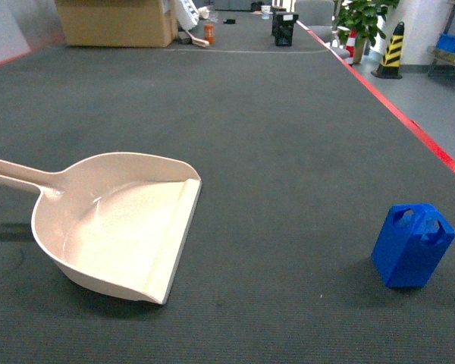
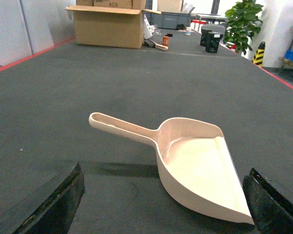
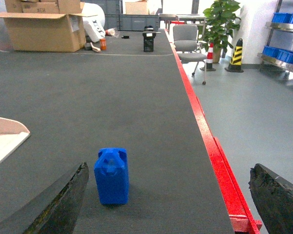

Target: Place part in tray to right shelf

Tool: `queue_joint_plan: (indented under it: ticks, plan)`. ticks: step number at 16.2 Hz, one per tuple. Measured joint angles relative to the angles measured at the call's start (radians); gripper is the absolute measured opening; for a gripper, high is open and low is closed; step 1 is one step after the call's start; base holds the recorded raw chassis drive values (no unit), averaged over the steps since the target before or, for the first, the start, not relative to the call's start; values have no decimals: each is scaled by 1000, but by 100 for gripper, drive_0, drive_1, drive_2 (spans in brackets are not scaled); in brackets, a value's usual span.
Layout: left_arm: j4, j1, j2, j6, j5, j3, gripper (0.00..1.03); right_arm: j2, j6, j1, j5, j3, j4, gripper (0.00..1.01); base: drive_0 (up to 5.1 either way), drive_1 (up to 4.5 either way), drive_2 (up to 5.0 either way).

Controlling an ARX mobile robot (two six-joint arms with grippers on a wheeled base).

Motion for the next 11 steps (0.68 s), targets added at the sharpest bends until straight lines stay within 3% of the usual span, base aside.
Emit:
queue_joint_plan:
  ticks: [11]
  plan:
    - [0, 0, 0, 0, 0, 0, 98, 0, 0, 0, 0, 0, 0, 98, 0, 0, 0]
